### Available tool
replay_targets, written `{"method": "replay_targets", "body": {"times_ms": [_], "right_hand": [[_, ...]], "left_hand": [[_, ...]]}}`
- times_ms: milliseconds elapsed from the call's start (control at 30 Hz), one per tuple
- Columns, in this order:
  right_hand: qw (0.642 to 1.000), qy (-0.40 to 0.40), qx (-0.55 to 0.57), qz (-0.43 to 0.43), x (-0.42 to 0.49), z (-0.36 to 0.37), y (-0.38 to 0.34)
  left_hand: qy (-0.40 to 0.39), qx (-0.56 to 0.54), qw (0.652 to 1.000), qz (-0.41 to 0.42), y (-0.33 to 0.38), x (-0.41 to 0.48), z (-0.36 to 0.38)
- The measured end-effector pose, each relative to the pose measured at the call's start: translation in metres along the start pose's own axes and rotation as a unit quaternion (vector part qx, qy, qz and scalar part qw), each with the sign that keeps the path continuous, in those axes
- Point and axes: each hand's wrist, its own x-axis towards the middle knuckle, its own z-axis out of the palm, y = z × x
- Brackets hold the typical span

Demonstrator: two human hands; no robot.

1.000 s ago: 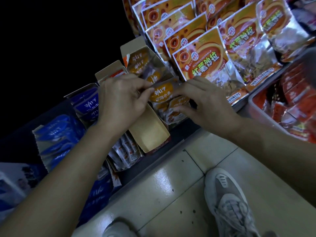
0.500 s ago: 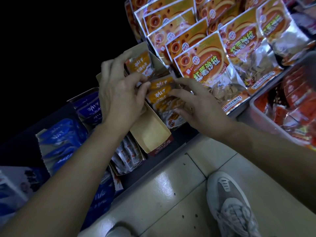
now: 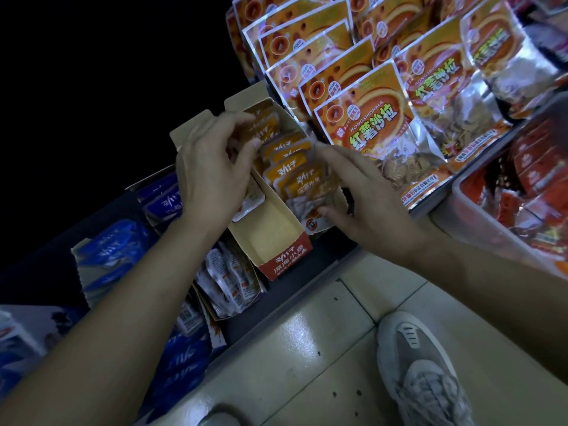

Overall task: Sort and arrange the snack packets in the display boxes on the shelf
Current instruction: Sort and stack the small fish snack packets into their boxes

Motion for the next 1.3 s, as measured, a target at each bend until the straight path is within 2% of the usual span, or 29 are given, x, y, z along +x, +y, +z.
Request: {"method": "replay_targets", "body": {"times_ms": [67, 133, 267, 400, 500, 600, 700, 833, 1033, 1300], "right_hand": [[0.996, 0.016, 0.074, 0.048, 0.001, 0.001, -0.005], [0.986, -0.001, 0.137, 0.1, 0.007, 0.0, -0.006], [0.974, -0.057, 0.177, 0.132, 0.021, 0.001, -0.006], [0.984, -0.095, 0.123, 0.087, 0.03, 0.004, -0.006], [0.99, -0.093, 0.083, 0.071, 0.036, -0.001, -0.008], [0.992, -0.092, 0.047, 0.067, 0.052, -0.012, -0.018], [0.989, -0.116, 0.015, 0.088, 0.072, -0.015, -0.022], [0.988, -0.136, -0.074, 0.027, 0.08, -0.012, -0.015], [0.991, -0.108, -0.069, -0.023, 0.067, -0.018, -0.006], [0.992, -0.115, -0.057, -0.017, 0.05, -0.02, -0.005]], "left_hand": [[0.025, 0.013, 0.999, 0.024, 0.0, -0.007, -0.001], [0.029, 0.018, 0.999, 0.02, -0.001, -0.013, 0.0], [0.023, 0.052, 0.998, 0.014, 0.002, -0.013, 0.0], [-0.012, 0.066, 0.997, 0.024, 0.003, -0.006, -0.001], [-0.032, 0.056, 0.998, 0.014, 0.001, -0.002, -0.001], [-0.017, 0.087, 0.996, 0.018, -0.003, -0.006, 0.0], [-0.035, 0.138, 0.99, 0.006, -0.001, -0.011, 0.001], [-0.054, 0.176, 0.983, -0.003, 0.003, -0.006, -0.002], [-0.126, 0.158, 0.976, -0.076, 0.007, 0.015, -0.003], [-0.166, 0.144, 0.973, -0.072, 0.007, 0.018, -0.008]]}}
